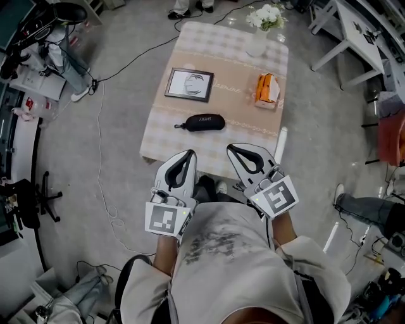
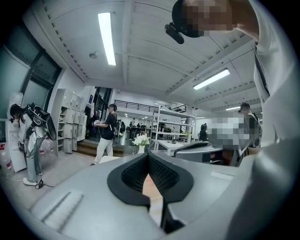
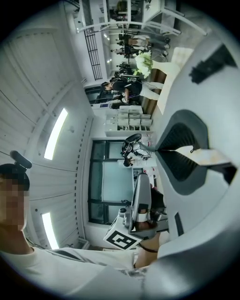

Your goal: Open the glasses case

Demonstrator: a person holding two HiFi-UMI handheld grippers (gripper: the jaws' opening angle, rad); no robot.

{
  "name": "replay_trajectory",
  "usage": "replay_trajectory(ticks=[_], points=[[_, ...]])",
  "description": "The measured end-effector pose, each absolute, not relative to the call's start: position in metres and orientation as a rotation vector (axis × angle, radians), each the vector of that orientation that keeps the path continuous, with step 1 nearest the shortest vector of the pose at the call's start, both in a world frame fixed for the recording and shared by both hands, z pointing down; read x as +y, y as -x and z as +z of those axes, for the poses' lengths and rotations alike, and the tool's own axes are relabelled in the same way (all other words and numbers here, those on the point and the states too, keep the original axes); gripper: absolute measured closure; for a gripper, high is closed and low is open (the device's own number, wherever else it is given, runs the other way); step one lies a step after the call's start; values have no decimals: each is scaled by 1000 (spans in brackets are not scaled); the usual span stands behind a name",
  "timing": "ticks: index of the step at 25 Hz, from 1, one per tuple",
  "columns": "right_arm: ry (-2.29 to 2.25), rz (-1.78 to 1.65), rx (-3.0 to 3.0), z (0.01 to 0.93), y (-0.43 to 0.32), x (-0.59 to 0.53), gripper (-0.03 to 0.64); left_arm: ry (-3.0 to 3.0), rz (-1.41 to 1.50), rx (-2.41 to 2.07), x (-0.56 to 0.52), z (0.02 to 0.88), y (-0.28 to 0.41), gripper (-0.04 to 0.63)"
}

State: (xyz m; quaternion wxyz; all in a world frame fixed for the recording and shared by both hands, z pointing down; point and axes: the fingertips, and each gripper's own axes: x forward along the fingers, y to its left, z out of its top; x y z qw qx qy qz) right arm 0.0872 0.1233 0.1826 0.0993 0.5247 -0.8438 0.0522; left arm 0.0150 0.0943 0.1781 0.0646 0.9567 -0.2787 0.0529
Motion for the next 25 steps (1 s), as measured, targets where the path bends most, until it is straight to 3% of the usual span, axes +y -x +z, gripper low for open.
replay_trajectory(ticks=[25], points=[[-1620,363,-2243,273,-111,49,600,-2774,314,-680,14,280,-18,594]])
